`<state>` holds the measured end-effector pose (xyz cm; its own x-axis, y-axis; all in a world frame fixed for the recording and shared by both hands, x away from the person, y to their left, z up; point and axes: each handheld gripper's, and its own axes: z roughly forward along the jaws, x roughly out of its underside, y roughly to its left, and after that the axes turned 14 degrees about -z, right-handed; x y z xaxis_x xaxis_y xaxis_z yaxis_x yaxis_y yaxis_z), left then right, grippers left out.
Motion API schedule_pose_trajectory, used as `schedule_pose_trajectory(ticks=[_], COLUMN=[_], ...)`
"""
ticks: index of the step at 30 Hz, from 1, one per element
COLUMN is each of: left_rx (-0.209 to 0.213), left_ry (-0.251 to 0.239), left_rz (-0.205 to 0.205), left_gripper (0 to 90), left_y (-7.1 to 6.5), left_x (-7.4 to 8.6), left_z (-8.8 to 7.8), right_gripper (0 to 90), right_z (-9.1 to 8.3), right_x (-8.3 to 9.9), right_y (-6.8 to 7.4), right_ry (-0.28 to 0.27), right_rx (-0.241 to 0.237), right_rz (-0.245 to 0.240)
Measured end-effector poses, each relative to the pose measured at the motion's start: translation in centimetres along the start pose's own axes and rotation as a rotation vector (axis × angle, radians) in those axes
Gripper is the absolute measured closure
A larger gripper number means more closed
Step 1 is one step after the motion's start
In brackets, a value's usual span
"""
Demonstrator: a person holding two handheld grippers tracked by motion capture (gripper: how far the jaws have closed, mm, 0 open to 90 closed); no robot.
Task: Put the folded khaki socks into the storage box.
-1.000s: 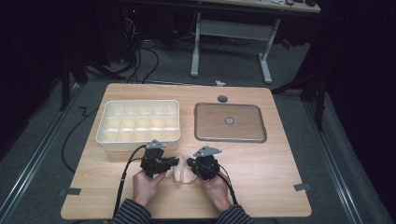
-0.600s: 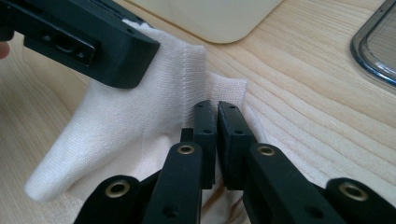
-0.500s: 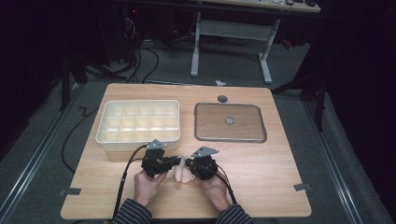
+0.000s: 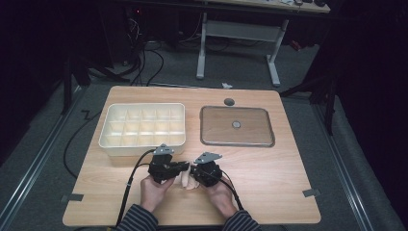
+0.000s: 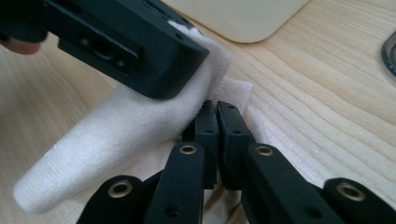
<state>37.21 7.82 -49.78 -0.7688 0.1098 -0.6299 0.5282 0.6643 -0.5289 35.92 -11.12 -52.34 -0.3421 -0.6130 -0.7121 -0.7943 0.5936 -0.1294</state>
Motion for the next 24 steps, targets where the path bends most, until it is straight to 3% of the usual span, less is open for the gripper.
schedule_pose_trajectory(ticks=[3, 9, 12, 13, 16, 24], left_rx=[-0.011, -0.055, -0.067, -0.078, -0.083, -0.081], left_ry=[0.005, 0.006, 0.003, 0.002, 0.005, 0.001], left_rz=[-0.004, -0.002, -0.002, 0.002, 0.001, -0.002], left_gripper=[85.1, 85.2, 85.3, 85.2, 85.2, 85.2], left_y=[0.0, -0.1, -0.1, -0.2, -0.1, -0.3], left_x=[0.0, 0.0, 0.0, 0.0, 0.0, 0.0], left_z=[0.0, -0.4, -0.7, -0.8, -0.8, -0.6], right_gripper=[86.7, 77.2, 74.6, 72.2, 68.6, 58.8], right_z=[-0.1, -1.3, -2.6, -3.5, -4.1, -3.5], right_x=[0.1, 0.2, 0.5, 0.9, 1.4, 2.1], right_y=[-0.2, 0.4, 0.2, 0.1, -0.1, 0.2], right_ry=[-0.011, -0.040, -0.065, -0.082, -0.092, -0.078], right_rx=[-0.017, 0.023, 0.048, 0.064, 0.066, 0.046], right_rz=[0.024, 0.012, 0.028, 0.055, 0.086, 0.129])
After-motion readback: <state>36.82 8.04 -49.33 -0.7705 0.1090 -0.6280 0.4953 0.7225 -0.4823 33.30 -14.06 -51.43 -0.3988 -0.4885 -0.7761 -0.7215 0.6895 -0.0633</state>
